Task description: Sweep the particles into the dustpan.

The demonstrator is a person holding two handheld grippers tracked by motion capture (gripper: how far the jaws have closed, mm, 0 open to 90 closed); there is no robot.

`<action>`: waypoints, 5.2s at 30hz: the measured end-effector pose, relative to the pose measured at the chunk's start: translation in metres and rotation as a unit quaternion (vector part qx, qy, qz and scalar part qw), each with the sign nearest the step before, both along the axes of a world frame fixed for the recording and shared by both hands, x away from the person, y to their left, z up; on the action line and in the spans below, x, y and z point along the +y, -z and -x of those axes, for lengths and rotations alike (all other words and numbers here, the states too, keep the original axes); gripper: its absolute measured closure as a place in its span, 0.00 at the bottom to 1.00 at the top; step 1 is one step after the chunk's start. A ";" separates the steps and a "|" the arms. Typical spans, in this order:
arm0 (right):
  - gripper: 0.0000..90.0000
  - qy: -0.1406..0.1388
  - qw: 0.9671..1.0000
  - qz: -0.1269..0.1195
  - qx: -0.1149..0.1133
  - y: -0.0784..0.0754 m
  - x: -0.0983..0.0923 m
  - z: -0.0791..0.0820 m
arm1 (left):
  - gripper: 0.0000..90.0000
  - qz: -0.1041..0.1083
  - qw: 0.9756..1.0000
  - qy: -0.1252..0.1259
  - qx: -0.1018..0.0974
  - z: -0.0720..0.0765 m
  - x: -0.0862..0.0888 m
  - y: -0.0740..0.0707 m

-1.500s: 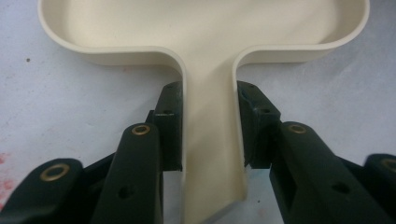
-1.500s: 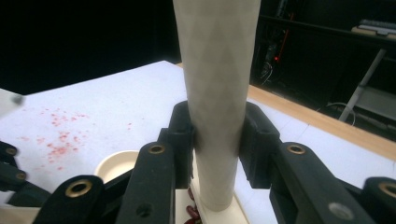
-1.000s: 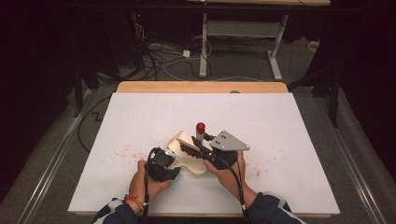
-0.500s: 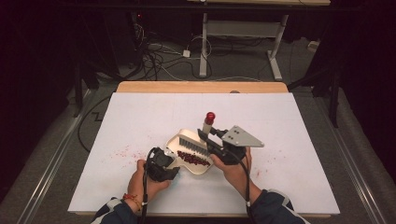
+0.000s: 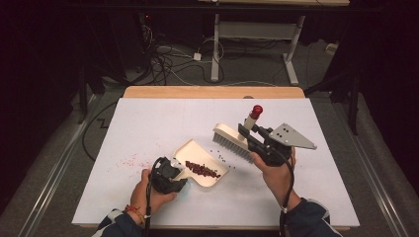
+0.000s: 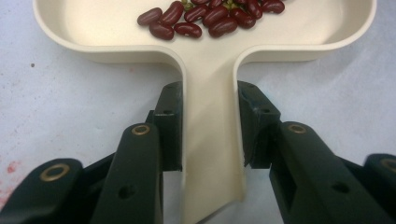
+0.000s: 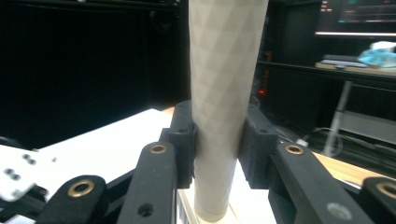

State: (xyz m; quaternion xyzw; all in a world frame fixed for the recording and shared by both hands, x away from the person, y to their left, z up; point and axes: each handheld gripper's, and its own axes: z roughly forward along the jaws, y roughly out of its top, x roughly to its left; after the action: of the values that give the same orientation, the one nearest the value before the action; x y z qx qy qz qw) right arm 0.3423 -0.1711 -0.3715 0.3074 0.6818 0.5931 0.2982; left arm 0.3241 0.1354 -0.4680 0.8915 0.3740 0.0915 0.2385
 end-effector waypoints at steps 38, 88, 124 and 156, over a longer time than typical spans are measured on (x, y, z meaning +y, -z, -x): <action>0.78 0.044 0.995 0.085 0.014 0.044 0.046 -0.023 | 0.71 -0.002 0.999 0.044 0.014 0.010 -0.007 0.002; 0.78 -0.011 0.996 0.079 0.051 0.018 -0.026 0.026 | 0.71 -0.015 0.999 0.047 0.015 0.019 -0.011 0.000; 0.78 -0.005 0.996 0.089 0.032 0.024 -0.009 0.022 | 0.71 -0.013 0.999 0.049 0.015 0.017 -0.007 -0.005; 0.78 -0.030 0.994 0.107 0.005 0.034 0.054 0.009 | 0.71 0.005 1.000 0.019 0.021 0.014 -0.009 0.001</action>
State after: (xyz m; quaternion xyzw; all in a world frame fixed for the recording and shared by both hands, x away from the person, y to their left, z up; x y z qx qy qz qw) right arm 0.3335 -0.1170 -0.4051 0.2562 0.7517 0.5240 0.3079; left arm 0.3106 0.1263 -0.4688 0.8988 0.3626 0.0662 0.2371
